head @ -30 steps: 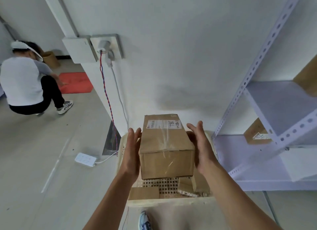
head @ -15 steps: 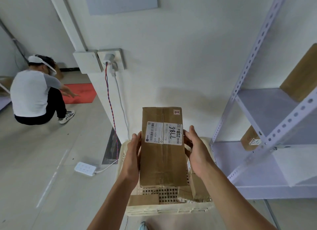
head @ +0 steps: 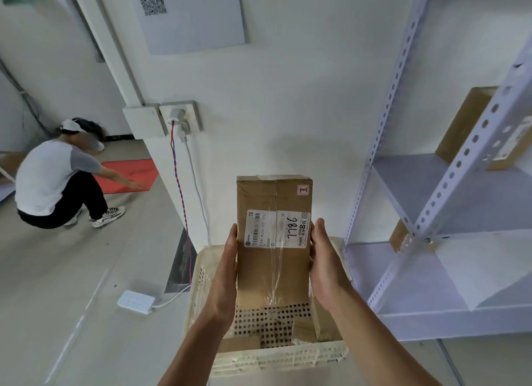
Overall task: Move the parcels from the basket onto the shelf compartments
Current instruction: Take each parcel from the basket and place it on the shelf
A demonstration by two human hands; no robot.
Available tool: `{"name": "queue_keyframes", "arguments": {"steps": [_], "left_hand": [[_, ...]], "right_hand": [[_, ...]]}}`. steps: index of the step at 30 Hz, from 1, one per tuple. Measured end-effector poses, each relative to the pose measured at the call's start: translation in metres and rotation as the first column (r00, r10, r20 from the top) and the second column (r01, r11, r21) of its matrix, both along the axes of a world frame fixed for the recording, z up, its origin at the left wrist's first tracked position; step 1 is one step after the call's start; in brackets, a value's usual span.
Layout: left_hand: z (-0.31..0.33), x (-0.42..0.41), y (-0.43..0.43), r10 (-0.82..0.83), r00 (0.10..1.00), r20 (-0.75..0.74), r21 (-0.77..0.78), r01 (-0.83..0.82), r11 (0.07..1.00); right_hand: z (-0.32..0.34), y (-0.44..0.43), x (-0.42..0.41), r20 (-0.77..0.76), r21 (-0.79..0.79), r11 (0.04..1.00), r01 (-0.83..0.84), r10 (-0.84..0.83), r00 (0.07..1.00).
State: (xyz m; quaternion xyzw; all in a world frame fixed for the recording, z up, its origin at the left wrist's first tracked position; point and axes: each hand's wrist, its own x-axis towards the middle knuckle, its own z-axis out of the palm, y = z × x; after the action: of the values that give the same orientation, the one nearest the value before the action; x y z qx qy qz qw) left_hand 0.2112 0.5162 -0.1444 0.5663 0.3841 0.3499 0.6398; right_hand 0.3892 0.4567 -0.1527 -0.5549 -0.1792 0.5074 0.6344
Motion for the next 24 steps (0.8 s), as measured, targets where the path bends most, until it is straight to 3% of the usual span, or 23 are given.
{"name": "queue_keyframes", "arguments": {"steps": [16, 24], "left_hand": [[0.027, -0.004, -0.062, -0.221, 0.970, 0.102, 0.111, 0.210, 0.971], [0.040, 0.017, -0.111, -0.291, 0.949, 0.124, 0.185, 0.266, 0.946]], "right_hand": [[0.045, -0.091, -0.020, 0.125, 0.005, 0.978, 0.210, -0.209, 0.970], [0.043, -0.136, 0.008, 0.107, 0.056, 0.968, 0.245, -0.250, 0.962]]}}
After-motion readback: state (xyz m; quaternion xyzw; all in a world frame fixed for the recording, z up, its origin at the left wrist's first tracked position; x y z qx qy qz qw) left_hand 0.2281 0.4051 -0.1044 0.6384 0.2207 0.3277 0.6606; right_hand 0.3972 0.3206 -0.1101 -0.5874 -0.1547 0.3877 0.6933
